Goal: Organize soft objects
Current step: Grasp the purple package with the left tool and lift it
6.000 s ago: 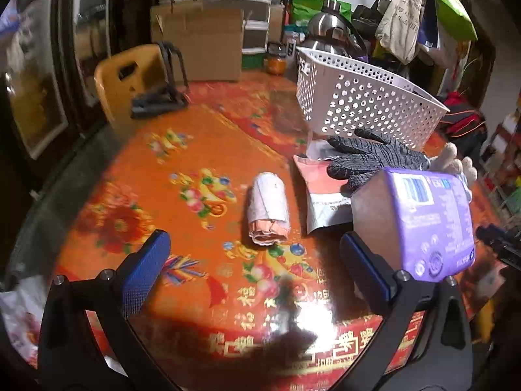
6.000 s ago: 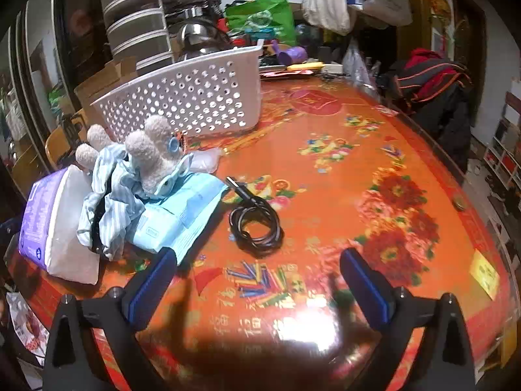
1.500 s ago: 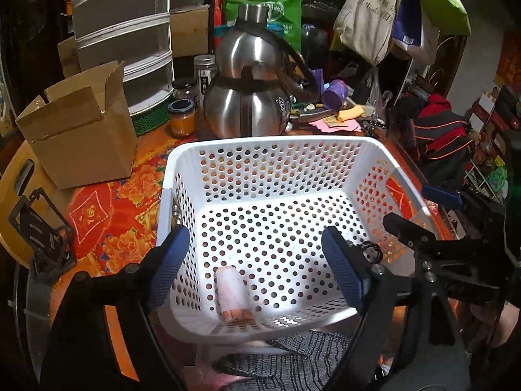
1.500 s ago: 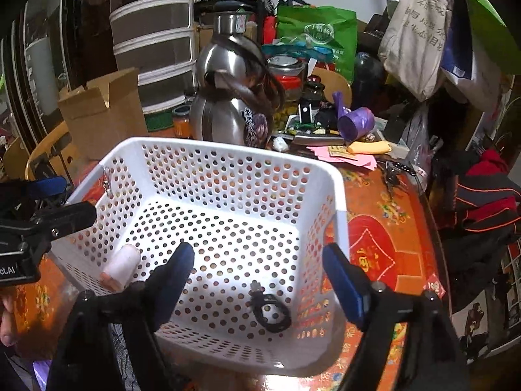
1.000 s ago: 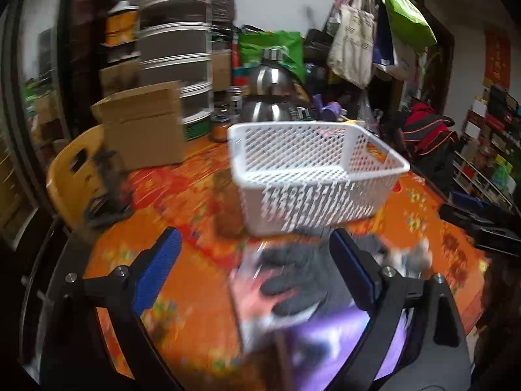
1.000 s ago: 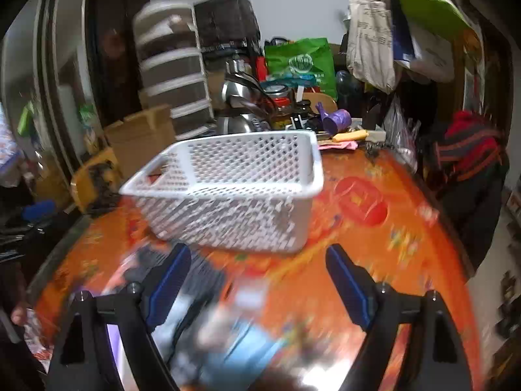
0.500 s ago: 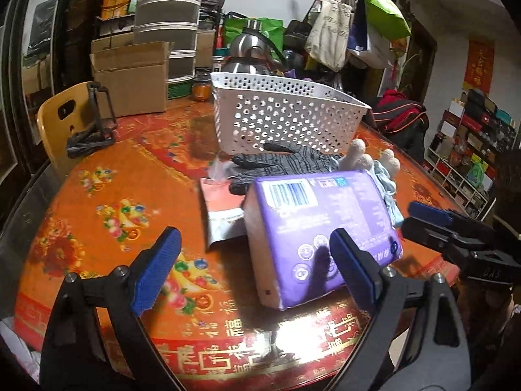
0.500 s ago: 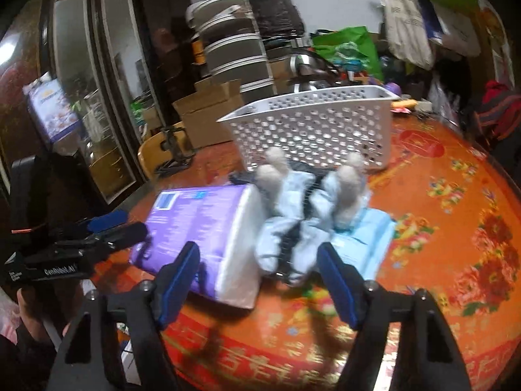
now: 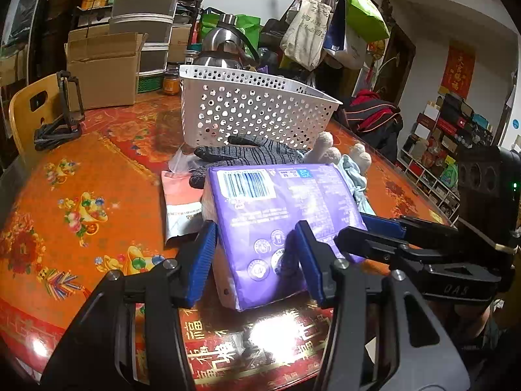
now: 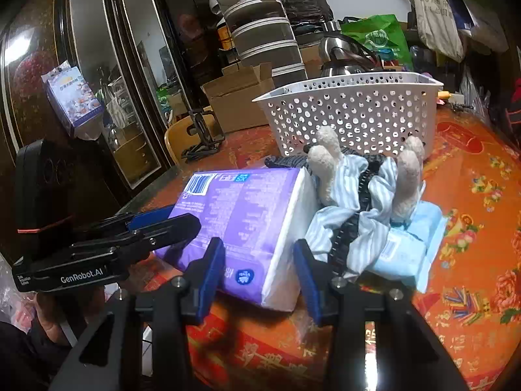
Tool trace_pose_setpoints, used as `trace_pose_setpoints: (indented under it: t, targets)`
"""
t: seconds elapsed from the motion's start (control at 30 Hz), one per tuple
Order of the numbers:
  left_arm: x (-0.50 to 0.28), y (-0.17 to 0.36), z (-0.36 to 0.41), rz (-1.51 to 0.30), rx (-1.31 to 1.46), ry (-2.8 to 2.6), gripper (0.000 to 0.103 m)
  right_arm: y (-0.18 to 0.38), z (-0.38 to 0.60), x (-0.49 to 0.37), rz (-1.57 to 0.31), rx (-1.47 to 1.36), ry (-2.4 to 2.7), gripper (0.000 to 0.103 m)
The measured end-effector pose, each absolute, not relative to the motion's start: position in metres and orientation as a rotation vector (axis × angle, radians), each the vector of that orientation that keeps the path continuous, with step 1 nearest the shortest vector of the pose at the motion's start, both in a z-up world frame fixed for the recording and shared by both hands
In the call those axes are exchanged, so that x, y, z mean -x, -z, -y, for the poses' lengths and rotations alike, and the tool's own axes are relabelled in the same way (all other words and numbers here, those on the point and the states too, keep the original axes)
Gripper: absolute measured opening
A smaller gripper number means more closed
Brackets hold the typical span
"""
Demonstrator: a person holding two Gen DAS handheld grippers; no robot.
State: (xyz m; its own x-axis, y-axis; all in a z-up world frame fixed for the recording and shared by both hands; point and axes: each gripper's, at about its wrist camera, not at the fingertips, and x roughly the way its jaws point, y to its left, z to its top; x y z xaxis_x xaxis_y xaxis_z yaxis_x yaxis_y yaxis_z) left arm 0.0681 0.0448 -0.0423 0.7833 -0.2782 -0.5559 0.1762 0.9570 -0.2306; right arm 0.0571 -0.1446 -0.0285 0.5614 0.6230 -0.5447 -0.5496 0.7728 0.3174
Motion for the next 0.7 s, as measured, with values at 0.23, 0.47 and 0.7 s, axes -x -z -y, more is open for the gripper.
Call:
trace_pose_setpoints:
  t: [0.23,0.47,0.7]
  targets:
    - [-0.059,0.036,-0.034,-0.591,0.127,0.225,0.046,0.027,0.141,-0.05,-0.667,-0.096,-0.677,0.04]
    - [-0.045,0.018,-0.029,-0.521,0.099,0.215,0.046,0.015,0.143,-0.037,-0.606,-0.078,-0.657,0.039]
    - [-0.037,-0.014,-0.021,-0.424,0.071,0.203,0.046,-0.017,0.147,-0.027,-0.508,-0.044,-0.643,0.039]
